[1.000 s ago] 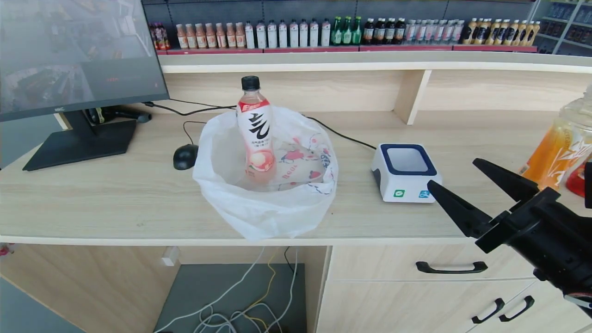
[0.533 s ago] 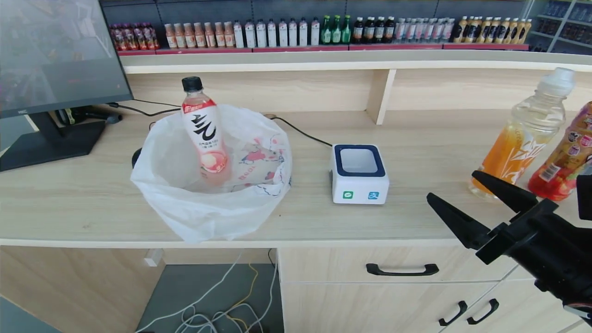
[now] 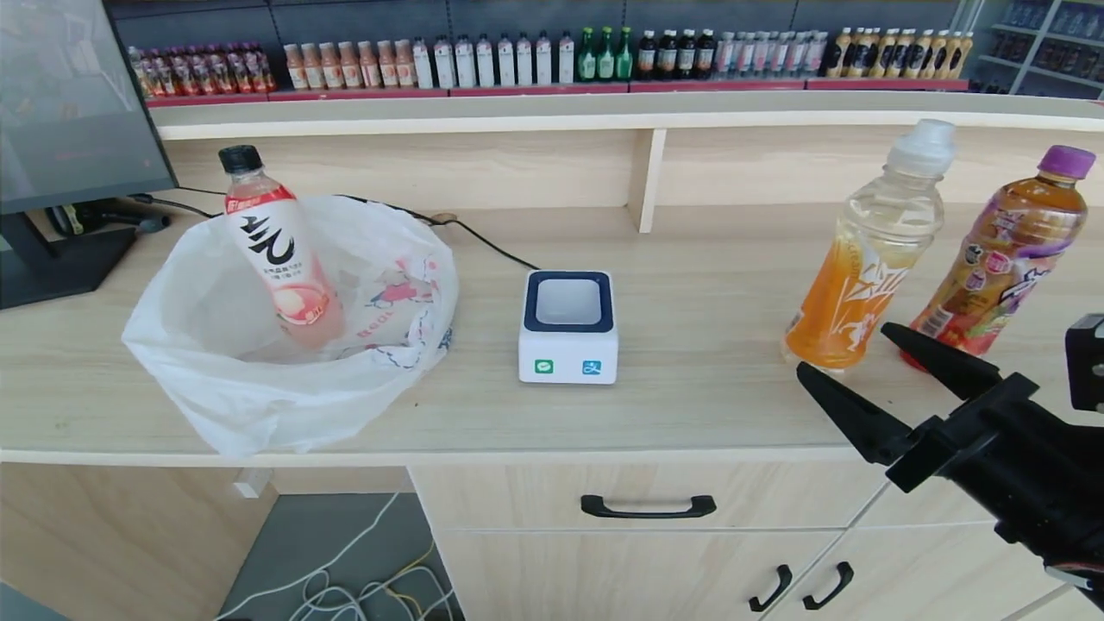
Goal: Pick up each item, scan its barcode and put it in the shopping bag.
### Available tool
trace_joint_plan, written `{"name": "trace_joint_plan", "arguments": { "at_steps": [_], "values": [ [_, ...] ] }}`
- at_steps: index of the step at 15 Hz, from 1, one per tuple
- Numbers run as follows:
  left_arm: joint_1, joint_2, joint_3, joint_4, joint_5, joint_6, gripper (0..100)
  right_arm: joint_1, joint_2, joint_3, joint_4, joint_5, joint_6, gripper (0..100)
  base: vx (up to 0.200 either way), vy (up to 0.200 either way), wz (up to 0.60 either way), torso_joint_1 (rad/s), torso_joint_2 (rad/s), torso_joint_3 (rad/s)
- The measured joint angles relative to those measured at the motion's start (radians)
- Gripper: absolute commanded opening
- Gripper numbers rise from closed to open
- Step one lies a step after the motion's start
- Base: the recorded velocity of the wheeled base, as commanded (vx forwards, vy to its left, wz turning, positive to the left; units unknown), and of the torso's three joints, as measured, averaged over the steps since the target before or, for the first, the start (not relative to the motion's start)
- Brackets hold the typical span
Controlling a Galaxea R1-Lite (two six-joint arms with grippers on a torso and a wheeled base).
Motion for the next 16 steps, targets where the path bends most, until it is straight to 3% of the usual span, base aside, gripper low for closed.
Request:
{"name": "trace_joint_plan", "arguments": {
  "at_steps": [16],
  "values": [
    [-0.001,0.0,0.0,0.0,0.0,0.001,100,-0.17,0.106,-0.098,0.0,0.0,-0.001,100,0.0,0.0,0.0,0.0,0.0,0.0]
  ]
}}
